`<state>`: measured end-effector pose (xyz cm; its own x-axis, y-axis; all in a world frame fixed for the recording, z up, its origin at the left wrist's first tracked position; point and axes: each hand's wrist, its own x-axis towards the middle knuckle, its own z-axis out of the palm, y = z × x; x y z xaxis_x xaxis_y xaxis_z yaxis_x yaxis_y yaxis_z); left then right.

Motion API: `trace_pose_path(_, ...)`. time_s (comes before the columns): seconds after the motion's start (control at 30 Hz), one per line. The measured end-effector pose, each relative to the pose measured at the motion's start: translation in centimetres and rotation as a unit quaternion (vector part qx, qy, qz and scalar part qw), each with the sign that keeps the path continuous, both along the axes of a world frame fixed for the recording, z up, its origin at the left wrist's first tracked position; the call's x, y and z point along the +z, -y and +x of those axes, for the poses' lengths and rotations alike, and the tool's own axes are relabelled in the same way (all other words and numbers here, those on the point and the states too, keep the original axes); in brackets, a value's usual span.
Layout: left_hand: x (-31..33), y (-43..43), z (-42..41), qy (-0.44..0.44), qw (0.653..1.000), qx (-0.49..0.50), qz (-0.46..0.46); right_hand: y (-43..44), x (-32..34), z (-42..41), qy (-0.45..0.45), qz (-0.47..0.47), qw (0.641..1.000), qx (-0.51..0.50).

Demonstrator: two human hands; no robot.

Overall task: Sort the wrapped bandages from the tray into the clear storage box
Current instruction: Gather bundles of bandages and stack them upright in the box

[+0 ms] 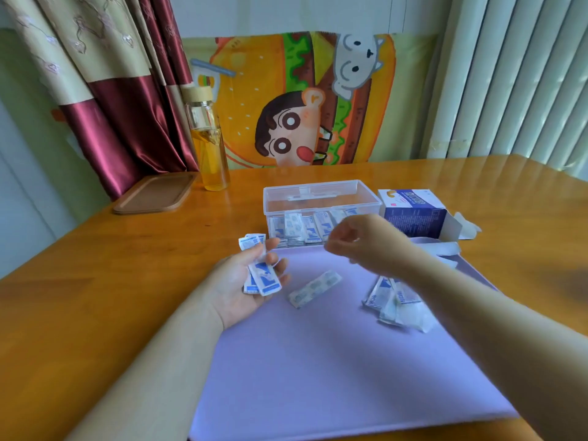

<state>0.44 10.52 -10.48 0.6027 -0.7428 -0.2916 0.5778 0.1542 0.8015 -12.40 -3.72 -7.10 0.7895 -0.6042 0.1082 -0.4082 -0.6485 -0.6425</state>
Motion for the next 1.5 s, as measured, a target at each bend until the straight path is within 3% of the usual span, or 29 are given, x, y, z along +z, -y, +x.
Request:
trace_pose_path(0.1, -0.2, -0.2, 0.1, -0.019, 0.999, -0.029, -0.002, 2.9, 0.2, -2.9, -0.202, -0.147, 0.967, -0.054)
trace_pose_path(0.2, -0.5, -0.3, 0.0, -0.007, 0.999, -0.053, 0.008, 3.4, -0.5, -4.5, -0.296, -0.122, 0.946, -0.059)
trace_pose_path(0.27, -0.6, -0.4, 0.0, -0.003, 0.999, -0.053, 0.011, 3.2, -0.7, -4.7, -0.269, -0.062, 0.96, -0.05)
trace_pose_path(0.4, -0.6, -0.6, 0.1, -0.003, 0.999, -0.042, 0.011, 2.9, -0.6, -4.2, -0.232, -0.078, 0.969, -0.021)
trace_pose_path(0.57, -0.6, -0.7, 0.2, -0.006, 0.999, -0.039, 0.011, 3.4, -1.2, -3.8, -0.145, 0.014, 0.988, -0.048)
trace_pose_path(1.0, -0.7, -0.6, 0.1, 0.003, 0.999, -0.043, 0.022, 2.6, 0.2, -3.5, 0.012, 0.015, 0.997, -0.077)
trace_pose_path(1.13, -0.8, -0.3, 0.1, 0.028, 0.997, -0.061, 0.028, 0.0, 2.1, -2.6, 0.096, 0.084, 0.992, 0.024)
trace_pose_path(1.23, -0.4, -0.5, -0.5, 0.055, 0.992, -0.117, 0.003, -2.3, 2.1, -0.8, 0.081, 0.141, 0.981, 0.106)
trace_pose_path(1.33, 0.2, -1.2, -1.3, 0.071, 0.979, -0.185, -0.04, -3.6, 1.2, 1.3, 0.092, 0.12, 0.983, 0.107)
trace_pose_path(1.5, 0.5, -0.9, -1.3, 0.091, 0.984, -0.154, -0.005, -4.2, 0.6, 2.6, 0.125, 0.089, 0.986, 0.071)
